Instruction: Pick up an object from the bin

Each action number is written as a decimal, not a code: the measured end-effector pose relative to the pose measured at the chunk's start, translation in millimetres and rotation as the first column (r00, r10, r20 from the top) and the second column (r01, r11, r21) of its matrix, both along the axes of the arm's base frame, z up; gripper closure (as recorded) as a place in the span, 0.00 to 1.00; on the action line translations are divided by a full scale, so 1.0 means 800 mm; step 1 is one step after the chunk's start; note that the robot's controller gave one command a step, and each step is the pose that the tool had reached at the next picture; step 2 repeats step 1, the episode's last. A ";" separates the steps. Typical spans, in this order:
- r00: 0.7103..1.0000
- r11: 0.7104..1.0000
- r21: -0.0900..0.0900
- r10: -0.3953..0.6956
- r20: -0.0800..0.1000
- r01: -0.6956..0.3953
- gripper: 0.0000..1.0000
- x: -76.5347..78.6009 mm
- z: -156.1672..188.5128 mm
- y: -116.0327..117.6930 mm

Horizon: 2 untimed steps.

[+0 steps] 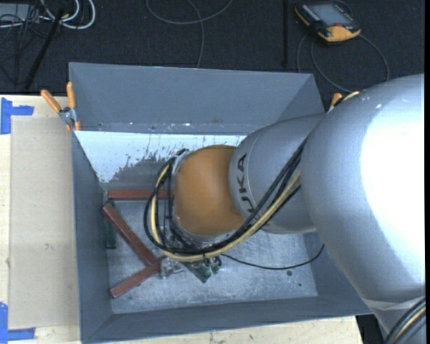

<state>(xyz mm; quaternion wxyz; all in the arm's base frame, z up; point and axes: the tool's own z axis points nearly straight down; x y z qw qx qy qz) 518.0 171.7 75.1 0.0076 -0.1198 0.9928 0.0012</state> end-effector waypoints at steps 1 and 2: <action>1.000 1.000 -0.004 0.013 -0.013 -0.013 1.00 0.010 0.182 0.008; 1.000 1.000 -0.004 0.013 -0.013 -0.013 1.00 0.010 0.182 0.008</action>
Offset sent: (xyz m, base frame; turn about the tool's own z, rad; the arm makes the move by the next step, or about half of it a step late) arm 0.0000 0.0000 0.0000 0.0000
